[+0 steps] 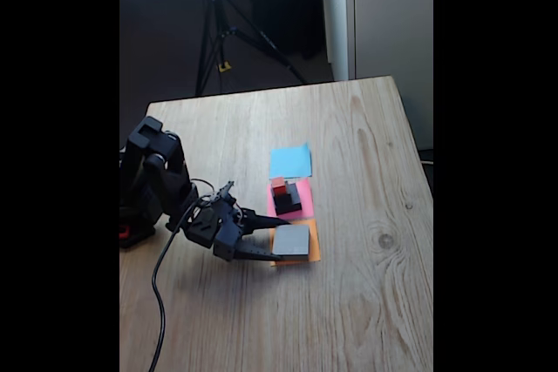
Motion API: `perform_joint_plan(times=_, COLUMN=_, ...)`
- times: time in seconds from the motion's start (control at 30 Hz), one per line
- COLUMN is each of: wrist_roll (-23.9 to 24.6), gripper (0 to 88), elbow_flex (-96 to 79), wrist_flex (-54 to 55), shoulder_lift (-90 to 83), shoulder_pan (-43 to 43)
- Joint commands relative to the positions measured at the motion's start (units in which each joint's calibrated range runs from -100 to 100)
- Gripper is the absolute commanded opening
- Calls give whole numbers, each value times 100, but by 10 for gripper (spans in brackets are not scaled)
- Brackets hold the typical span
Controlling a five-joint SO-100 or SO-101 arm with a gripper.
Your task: Tower of hanoi
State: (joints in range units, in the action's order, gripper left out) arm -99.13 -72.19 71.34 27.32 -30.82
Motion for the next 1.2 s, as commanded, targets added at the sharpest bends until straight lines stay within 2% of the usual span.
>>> perform_joint_plan(times=0.0, wrist_roll=-87, gripper=215, elbow_flex=-63, wrist_flex=1, shoulder_lift=-143, shoulder_pan=94)
perform_joint_plan(times=0.47, wrist_roll=-87, gripper=204, elbow_flex=-663, wrist_flex=-1189, shoulder_lift=-1907, shoulder_pan=345)
perform_joint_plan(times=1.17, wrist_roll=-87, gripper=204, elbow_flex=828, wrist_flex=-4952, shoulder_lift=-4246, shoulder_pan=161)
